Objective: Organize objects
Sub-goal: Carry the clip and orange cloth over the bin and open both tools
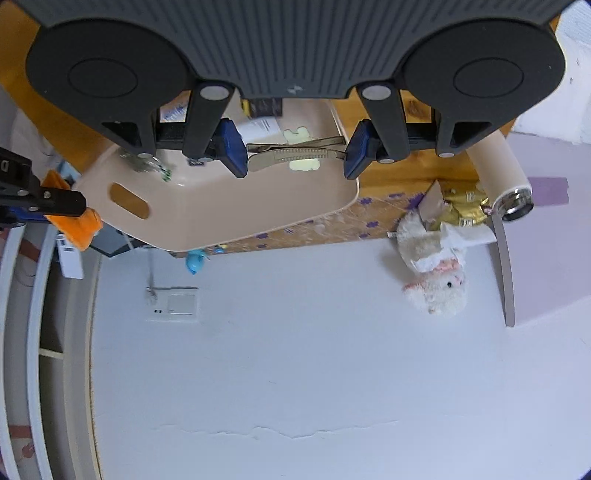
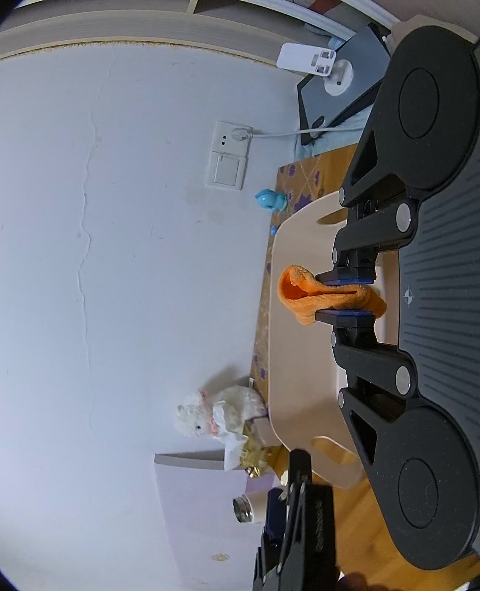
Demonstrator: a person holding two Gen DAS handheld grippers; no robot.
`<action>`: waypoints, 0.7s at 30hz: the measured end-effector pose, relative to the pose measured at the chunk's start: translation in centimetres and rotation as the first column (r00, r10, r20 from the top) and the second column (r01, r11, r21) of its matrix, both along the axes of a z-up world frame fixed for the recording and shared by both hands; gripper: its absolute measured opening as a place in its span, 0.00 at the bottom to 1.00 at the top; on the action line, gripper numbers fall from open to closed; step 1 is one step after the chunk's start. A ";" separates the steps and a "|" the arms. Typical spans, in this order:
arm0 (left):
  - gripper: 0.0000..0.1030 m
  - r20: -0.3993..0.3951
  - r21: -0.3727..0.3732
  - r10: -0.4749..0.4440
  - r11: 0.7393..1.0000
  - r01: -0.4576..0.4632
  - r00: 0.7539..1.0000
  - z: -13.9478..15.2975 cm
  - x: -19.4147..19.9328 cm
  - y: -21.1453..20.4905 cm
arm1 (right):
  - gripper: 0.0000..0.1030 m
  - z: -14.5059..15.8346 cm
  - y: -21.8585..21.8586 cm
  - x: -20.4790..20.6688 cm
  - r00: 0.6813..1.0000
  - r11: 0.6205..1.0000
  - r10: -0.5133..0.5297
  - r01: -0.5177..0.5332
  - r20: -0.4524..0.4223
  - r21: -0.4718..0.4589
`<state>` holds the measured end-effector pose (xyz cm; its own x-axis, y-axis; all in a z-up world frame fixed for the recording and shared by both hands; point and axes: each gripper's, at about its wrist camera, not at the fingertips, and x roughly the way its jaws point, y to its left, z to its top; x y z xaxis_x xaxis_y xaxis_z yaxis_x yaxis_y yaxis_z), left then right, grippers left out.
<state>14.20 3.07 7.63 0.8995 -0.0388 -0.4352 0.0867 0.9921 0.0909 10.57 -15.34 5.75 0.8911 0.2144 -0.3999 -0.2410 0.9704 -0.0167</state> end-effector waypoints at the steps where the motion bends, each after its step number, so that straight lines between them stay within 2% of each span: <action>1: 0.57 -0.005 0.005 0.004 1.000 -0.004 1.000 -0.1 0.6 -0.2 | 0.11 -0.1 0.3 0.7 1.000 1.000 0.001 -0.001 -0.006 -0.006; 6: 0.57 -0.045 0.048 0.003 0.999 -0.001 0.999 -1.4 3.5 -1.3 | 0.11 -1.0 2.0 3.5 0.999 0.999 -0.003 0.000 -0.044 -0.052; 10: 0.57 -0.123 0.062 -0.017 0.998 0.025 0.992 -3.0 5.4 -2.2 | 0.11 -2.1 3.1 5.3 0.996 0.997 -0.006 0.000 -0.087 -0.072; 12: 0.57 -0.187 0.063 -0.042 0.997 0.054 0.982 -3.9 6.3 -2.7 | 0.11 -2.7 3.6 6.1 0.994 0.996 -0.007 -0.003 -0.111 -0.087; 16: 0.57 -0.227 0.088 -0.046 0.994 0.067 0.973 -5.2 6.9 -3.5 | 0.11 -4.0 4.5 7.4 0.986 0.993 -0.004 -0.016 -0.169 -0.115; 20: 0.58 -0.267 0.060 -0.042 0.996 0.060 0.963 -5.7 7.6 -3.2 | 0.13 -5.0 4.5 7.8 0.974 0.994 -0.011 -0.015 -0.225 -0.113; 21: 0.58 -0.272 0.060 -0.042 0.996 0.060 0.961 -5.7 7.6 -3.1 | 0.16 -5.1 4.4 7.8 0.972 0.994 -0.011 -0.014 -0.234 -0.105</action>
